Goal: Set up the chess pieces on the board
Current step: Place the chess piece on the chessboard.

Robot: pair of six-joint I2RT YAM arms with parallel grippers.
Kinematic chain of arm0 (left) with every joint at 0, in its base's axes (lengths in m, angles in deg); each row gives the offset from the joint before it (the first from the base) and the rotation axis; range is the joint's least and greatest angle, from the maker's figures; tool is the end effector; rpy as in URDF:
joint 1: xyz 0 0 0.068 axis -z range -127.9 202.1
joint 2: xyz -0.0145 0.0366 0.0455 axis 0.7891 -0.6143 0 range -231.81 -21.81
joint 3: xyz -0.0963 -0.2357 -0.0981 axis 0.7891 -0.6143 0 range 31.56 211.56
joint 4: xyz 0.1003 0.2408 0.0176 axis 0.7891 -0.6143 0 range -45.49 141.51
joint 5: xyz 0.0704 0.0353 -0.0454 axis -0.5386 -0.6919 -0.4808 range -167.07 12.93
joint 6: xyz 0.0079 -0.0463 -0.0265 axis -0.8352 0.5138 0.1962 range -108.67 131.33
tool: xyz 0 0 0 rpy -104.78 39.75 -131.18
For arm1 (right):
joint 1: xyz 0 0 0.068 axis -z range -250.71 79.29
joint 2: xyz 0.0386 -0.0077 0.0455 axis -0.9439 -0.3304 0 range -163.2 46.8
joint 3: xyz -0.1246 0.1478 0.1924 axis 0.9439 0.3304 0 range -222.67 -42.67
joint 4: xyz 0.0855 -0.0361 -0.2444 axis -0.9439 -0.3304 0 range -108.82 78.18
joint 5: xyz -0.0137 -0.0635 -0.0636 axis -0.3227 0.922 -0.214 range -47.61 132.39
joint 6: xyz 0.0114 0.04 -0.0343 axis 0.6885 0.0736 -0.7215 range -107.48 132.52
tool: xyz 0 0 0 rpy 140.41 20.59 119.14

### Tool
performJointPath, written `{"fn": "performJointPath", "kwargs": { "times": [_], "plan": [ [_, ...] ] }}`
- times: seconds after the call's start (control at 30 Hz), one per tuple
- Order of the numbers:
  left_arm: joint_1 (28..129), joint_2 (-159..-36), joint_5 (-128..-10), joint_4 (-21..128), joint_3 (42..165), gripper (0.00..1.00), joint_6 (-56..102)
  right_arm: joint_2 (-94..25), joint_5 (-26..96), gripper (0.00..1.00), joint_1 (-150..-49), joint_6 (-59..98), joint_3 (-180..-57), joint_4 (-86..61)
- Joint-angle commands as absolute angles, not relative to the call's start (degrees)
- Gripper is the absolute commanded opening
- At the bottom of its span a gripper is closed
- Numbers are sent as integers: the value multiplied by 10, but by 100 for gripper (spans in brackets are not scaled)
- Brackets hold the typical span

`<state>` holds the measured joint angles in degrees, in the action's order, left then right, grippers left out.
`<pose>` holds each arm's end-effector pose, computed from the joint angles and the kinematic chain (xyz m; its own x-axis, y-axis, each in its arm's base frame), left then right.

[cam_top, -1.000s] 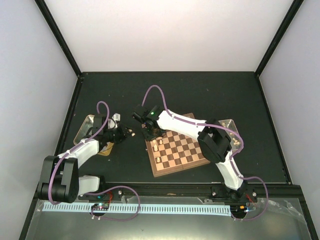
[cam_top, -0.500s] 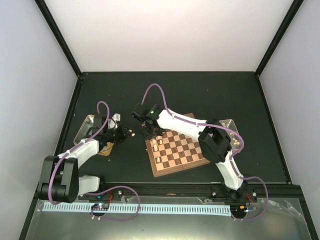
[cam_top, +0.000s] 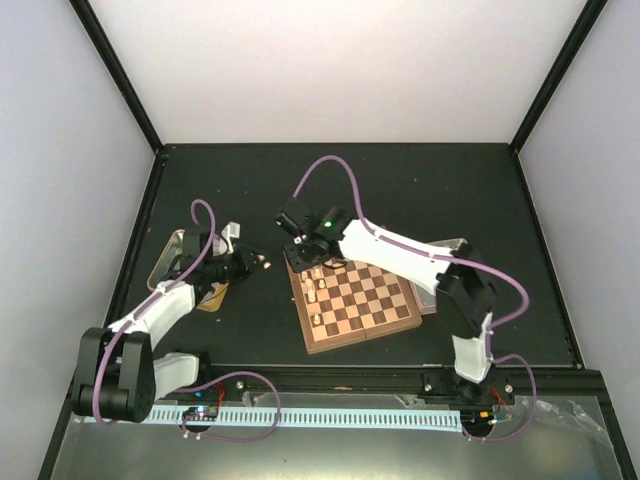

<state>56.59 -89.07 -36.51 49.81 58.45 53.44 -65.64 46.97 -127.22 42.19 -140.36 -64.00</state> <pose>0.2159 -0.0401 0.1763 -0.8581 -0.4435 -0.2586 -0.0467 0.5690 -0.8210 0.2318 0.3452 0.2525 -0.8440 -0.3815 -0.3769 -0.4561 0.8804 0.1302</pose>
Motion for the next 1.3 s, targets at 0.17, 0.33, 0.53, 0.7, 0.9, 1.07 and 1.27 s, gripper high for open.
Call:
{"fn": "performJointPath", "kwargs": {
  "times": [0.17, 0.33, 0.53, 0.7, 0.9, 1.07, 1.27],
  "plan": [
    [584, -808, -303, 528, 604, 9, 666, -530, 329, 47, -1278, 367, -1264, -413],
    [601, -765, -300, 522, 611, 10, 734, -517, 306, 50, -1289, 346, -1252, -376],
    [613, -738, -296, 502, 624, 10, 760, -530, 312, 49, -1290, 349, -1271, -382],
    [623, -726, -296, 497, 627, 10, 768, -531, 319, 35, -1290, 351, -1271, -373],
    [628, -718, -291, 496, 621, 11, 769, -516, 326, 14, -1290, 345, -1253, -351],
    [630, -710, -287, 491, 627, 23, 747, -502, 345, 1, -1290, 323, -1234, -345],
    [630, -701, -262, 453, 663, 57, 666, -448, 356, 1, -1289, 244, -1164, -307]
  ]
}}
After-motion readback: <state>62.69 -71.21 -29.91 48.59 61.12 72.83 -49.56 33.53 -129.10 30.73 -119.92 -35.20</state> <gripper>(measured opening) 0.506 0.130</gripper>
